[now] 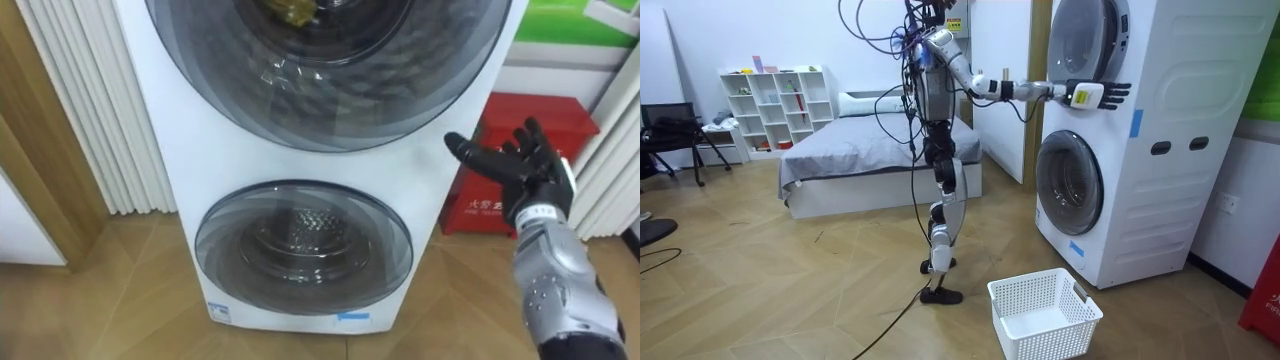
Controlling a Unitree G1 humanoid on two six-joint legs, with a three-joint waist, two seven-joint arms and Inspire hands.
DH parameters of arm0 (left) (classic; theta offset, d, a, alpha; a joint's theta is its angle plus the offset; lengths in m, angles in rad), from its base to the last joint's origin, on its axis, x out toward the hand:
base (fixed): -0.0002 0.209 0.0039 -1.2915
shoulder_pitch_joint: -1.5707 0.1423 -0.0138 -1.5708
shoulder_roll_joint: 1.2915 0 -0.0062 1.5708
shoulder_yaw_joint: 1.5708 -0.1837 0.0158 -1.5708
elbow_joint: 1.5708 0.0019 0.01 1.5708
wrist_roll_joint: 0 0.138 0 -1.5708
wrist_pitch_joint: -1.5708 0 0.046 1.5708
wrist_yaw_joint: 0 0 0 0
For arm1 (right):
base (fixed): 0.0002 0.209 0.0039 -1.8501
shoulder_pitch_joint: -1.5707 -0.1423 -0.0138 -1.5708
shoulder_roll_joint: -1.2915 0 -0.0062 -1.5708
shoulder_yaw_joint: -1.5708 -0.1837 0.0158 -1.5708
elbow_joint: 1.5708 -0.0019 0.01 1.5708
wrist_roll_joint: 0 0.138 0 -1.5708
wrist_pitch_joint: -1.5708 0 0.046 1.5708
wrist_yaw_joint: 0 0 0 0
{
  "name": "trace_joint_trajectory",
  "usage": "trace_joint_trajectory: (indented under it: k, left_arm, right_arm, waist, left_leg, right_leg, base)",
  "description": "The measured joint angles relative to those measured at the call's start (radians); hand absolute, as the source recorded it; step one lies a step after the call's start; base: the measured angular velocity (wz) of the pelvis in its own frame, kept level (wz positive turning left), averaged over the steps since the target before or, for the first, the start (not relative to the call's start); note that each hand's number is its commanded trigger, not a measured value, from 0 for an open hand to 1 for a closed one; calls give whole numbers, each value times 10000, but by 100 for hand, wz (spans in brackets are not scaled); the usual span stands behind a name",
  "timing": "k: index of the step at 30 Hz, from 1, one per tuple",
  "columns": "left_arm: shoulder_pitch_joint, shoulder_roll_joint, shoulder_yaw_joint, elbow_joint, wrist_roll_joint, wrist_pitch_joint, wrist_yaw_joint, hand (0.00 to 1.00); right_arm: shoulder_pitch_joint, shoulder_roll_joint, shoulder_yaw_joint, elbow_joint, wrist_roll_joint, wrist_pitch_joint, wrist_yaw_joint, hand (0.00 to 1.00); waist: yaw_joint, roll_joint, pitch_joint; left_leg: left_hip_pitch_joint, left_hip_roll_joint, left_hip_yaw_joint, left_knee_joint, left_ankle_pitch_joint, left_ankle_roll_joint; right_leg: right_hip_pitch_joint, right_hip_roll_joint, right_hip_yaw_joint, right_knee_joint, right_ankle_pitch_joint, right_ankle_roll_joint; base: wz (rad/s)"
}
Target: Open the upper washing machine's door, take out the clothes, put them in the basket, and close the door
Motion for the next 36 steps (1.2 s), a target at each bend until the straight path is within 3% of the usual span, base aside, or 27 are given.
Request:
trace_joint_trajectory:
  k: [5,11,14,27,36]
  left_arm:
    - [5,77,-58,11,6,68,-15,0]
    - [-19,257,-56,-15,0,73,-125,0]
    - [-8,317,-53,-42,-4,139,-102,0]
    - [-150,331,-189,-310,110,452,119,0]
    - [-142,374,-420,-420,195,439,258,0]
  right_arm:
    - [-766,-81,2,-2,247,118,-108,0]
    - [-1679,-684,208,-65,210,203,-93,0]
    - [-1697,-751,305,-610,154,292,-100,0]
    - [-1692,-753,878,-2422,-721,769,-362,0]
    - [-788,-753,919,-4298,-669,770,-670,0]
  waist:
    - [-55,-53,-19]
    - [3,-305,-30]
    - [6,-371,-63]
    - [-47,-370,-63]
    - [-30,-411,-72]
  left_leg:
    - [-142,-2,-59,56,1,-1]
    - [-93,-4,-194,48,5,-3]
    - [-136,-21,-229,49,5,-3]
    - [-305,7,-117,33,5,-3]
    - [-173,55,-473,-57,13,-15]
  right_leg:
    - [-109,-5,-45,15,0,0]
    - [6,-5,-179,21,0,0]
    - [-26,-21,-206,4,0,0]
    - [-301,-6,-207,19,0,0]
    - [-294,97,32,35,0,-1]
  base:
    - [2]
    - [8]
    - [5]
    - [-5]
    - [-8]
